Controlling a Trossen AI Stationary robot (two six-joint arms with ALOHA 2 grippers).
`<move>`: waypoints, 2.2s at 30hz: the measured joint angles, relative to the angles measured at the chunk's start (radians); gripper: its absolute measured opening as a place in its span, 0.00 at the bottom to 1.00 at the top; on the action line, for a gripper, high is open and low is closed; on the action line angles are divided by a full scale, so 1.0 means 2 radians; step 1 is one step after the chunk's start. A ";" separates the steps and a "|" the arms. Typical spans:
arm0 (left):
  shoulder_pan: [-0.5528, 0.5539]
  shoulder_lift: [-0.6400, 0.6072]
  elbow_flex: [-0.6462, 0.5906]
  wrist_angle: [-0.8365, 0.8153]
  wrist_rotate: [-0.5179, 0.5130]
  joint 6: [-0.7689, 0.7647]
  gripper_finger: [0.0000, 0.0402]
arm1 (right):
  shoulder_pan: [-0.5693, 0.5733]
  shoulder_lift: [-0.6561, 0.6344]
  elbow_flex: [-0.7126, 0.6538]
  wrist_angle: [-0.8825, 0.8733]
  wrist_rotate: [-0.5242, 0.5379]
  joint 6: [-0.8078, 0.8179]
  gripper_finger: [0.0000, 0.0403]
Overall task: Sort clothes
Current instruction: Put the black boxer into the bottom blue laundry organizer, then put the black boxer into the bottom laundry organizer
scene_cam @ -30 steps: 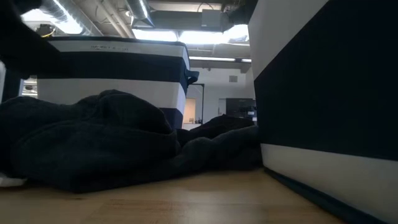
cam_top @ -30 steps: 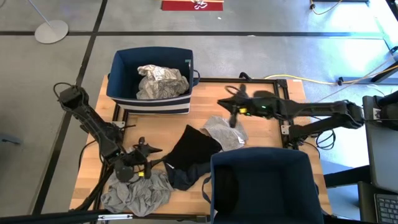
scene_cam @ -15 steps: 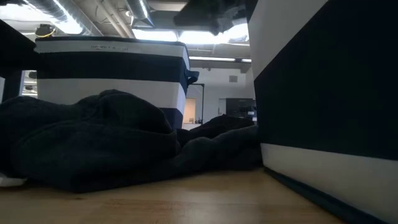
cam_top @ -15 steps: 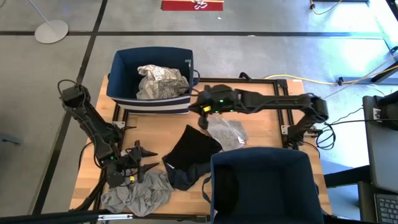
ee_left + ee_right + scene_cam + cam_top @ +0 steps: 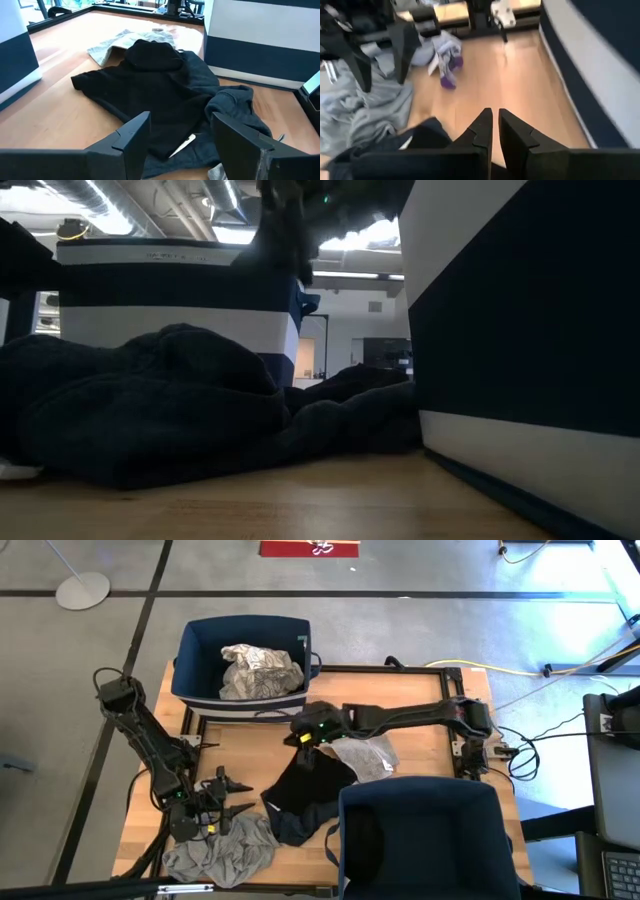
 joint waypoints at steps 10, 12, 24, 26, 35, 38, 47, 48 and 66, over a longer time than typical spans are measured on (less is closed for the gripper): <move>0.000 0.000 0.000 -0.004 0.001 0.002 0.49 | 0.004 0.050 0.000 -0.008 -0.048 0.025 0.09; 0.000 0.000 0.000 -0.009 0.002 0.001 0.49 | 0.004 0.061 0.000 -0.010 -0.056 0.030 0.09; 0.000 0.000 0.000 -0.015 0.004 -0.003 0.49 | 0.034 0.092 -0.001 -0.090 -0.079 -0.058 0.46; 0.000 0.000 0.000 -0.016 0.004 -0.003 0.49 | 0.042 0.096 0.000 -0.092 -0.049 -0.074 0.52; 0.000 0.000 0.000 -0.016 0.004 -0.004 0.49 | 0.045 0.119 -0.001 -0.125 -0.004 -0.078 0.64; 0.000 0.000 0.000 -0.015 0.004 -0.004 0.49 | 0.046 0.122 0.000 -0.116 0.010 -0.078 0.62; 0.000 0.000 0.000 -0.015 0.004 -0.004 0.49 | 0.046 0.121 0.000 -0.096 0.012 -0.078 0.30; 0.000 0.000 0.000 -0.015 0.004 -0.004 0.49 | 0.046 0.120 0.000 -0.093 0.016 -0.078 0.26; 0.000 0.000 0.000 -0.015 0.007 -0.012 0.49 | 0.053 0.115 0.080 -0.206 0.030 -0.024 0.09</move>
